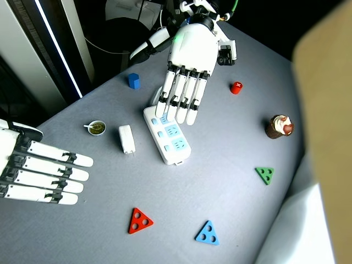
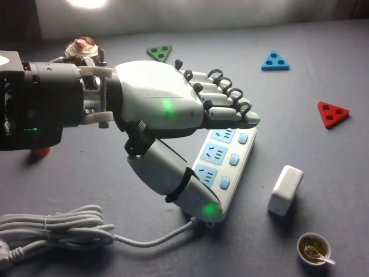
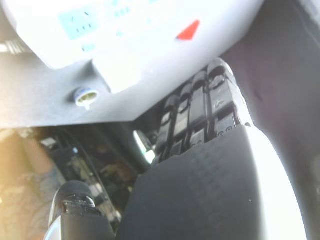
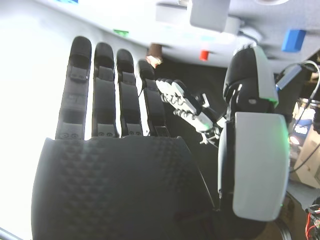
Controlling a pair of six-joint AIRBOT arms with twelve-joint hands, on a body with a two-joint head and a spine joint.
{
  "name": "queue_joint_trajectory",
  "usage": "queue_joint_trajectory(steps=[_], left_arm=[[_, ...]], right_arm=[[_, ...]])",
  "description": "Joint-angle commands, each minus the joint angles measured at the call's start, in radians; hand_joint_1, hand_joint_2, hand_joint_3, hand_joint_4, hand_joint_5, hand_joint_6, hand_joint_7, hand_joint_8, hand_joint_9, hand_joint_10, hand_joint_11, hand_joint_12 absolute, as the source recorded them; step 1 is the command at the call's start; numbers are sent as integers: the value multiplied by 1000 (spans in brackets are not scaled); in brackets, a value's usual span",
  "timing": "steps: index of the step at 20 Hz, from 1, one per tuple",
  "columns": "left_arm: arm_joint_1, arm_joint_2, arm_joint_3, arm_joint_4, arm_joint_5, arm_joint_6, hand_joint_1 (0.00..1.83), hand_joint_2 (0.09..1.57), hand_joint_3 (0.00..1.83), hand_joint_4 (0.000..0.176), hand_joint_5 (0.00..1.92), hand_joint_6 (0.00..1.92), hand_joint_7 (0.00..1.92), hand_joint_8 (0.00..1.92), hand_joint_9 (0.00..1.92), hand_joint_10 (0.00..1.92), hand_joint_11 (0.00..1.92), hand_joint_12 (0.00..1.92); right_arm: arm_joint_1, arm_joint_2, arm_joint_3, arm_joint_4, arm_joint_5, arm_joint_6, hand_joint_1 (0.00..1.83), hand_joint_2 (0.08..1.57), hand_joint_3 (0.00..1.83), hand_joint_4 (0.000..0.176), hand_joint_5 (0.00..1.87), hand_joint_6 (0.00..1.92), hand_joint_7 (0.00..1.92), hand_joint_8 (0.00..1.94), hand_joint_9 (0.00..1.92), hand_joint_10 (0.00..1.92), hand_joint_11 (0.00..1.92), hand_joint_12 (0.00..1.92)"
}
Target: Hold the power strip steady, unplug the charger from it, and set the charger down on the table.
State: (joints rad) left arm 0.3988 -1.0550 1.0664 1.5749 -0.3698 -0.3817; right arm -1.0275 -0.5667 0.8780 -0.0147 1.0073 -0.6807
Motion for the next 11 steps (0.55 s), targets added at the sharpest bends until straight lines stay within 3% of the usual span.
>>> queue_joint_trajectory(steps=[1,11], left_arm=[[-17,0,-9,-38,-31,-4,0,865,4,0,0,0,0,0,1,0,37,29],[-34,2,-17,-37,-48,-8,0,857,0,0,0,0,0,0,0,0,36,27]], right_arm=[[3,10,7,27,108,8,660,1043,2,0,243,5,315,6,336,7,263,217],[2,9,7,25,108,9,705,1045,0,0,289,6,345,6,366,8,304,207]])
